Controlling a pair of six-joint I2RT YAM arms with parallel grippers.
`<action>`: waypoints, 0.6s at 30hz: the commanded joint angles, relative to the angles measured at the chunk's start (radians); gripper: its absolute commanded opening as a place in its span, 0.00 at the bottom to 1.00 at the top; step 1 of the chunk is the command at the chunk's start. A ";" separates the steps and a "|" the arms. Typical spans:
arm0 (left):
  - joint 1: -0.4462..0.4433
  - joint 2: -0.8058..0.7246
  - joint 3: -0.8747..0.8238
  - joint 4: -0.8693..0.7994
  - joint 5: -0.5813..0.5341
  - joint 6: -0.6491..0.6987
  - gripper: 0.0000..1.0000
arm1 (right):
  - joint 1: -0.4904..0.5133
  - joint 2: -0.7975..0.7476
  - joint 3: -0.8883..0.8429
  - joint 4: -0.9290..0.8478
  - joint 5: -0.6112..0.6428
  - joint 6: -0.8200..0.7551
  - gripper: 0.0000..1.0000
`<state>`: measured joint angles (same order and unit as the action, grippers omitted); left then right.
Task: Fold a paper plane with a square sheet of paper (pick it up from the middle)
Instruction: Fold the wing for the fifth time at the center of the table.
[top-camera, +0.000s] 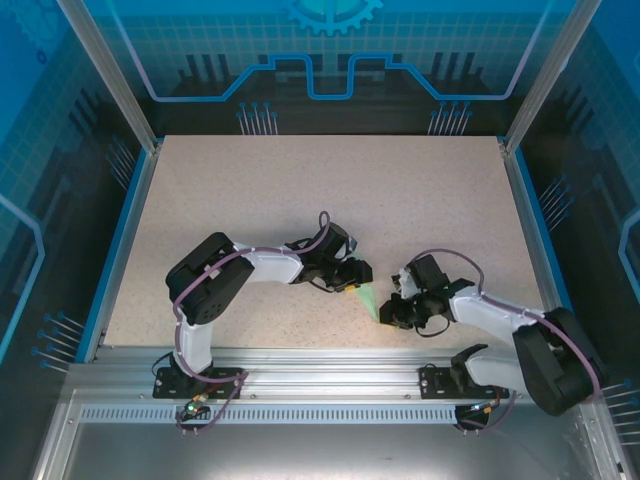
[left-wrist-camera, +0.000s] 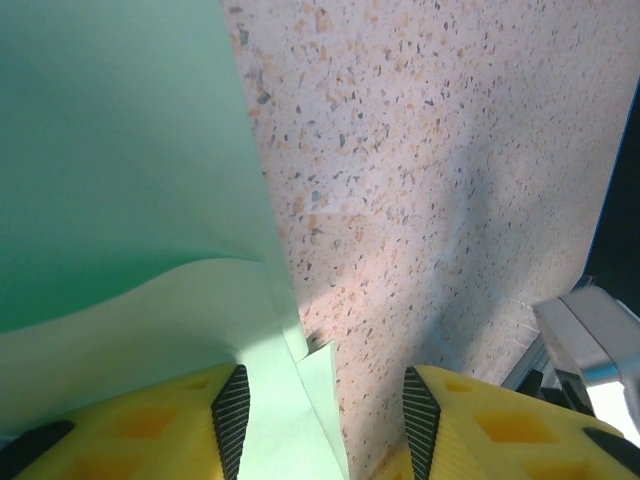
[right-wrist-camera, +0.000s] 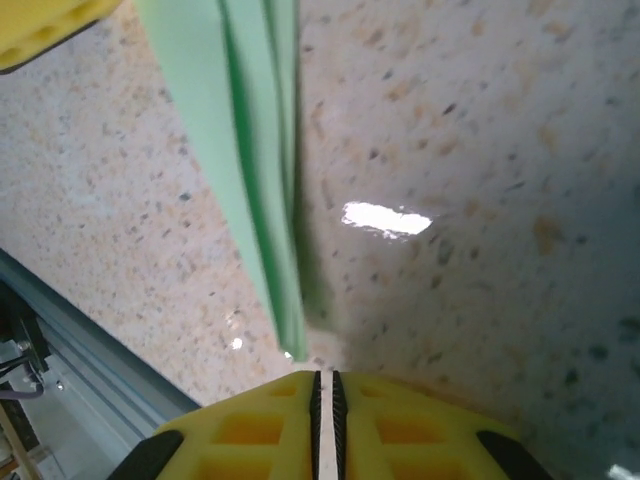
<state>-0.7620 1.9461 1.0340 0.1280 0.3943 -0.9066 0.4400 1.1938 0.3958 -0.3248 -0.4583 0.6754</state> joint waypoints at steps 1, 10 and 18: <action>0.005 0.050 0.001 -0.057 -0.012 0.015 0.49 | 0.025 -0.032 0.077 -0.051 0.008 -0.016 0.16; 0.005 0.065 -0.003 -0.051 -0.007 0.006 0.49 | 0.052 0.166 0.150 0.179 -0.064 0.024 0.19; 0.006 0.070 -0.003 -0.024 0.005 0.000 0.49 | 0.016 0.348 0.085 0.226 -0.072 -0.034 0.14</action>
<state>-0.7551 1.9556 1.0386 0.1337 0.4179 -0.9142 0.4694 1.4963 0.5152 -0.1036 -0.5167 0.6743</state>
